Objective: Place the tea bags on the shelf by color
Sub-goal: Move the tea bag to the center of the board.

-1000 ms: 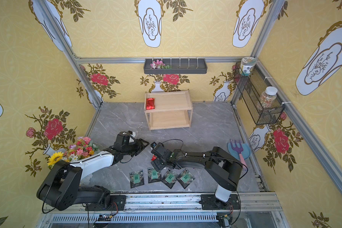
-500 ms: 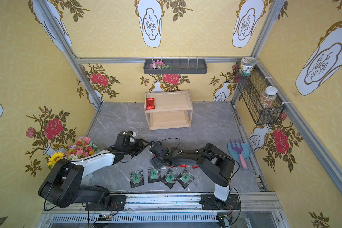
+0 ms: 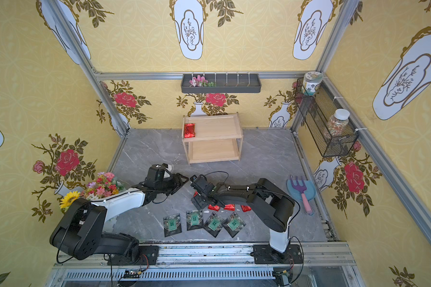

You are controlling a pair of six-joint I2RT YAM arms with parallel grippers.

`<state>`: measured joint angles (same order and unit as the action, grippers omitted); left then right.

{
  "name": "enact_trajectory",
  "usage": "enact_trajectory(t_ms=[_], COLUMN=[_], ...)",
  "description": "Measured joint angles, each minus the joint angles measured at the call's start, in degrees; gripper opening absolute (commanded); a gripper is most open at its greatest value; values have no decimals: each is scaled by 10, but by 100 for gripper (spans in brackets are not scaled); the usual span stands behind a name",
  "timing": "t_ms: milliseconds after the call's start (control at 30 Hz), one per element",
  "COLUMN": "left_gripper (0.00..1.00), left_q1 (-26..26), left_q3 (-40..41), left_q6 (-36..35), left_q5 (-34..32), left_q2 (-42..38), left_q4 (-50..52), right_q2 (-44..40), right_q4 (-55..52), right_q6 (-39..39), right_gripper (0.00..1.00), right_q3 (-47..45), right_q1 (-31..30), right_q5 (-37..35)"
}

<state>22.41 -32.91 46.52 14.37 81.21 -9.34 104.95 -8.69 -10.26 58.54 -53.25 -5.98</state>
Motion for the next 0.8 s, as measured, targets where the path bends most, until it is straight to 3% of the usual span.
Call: enact_trajectory(t_ms=[300, 800], left_gripper=[62, 62], left_q1=[0, -1], left_q3=[0, 7], left_q6=[0, -2], left_q5=[2, 0], left_q2=[6, -3], left_q4=[0, -2], right_q2=[13, 59], right_q4=[14, 55], right_q6=[3, -2], right_gripper=[82, 76], right_q3=[15, 67], right_q1=[37, 84], right_q5=[22, 126])
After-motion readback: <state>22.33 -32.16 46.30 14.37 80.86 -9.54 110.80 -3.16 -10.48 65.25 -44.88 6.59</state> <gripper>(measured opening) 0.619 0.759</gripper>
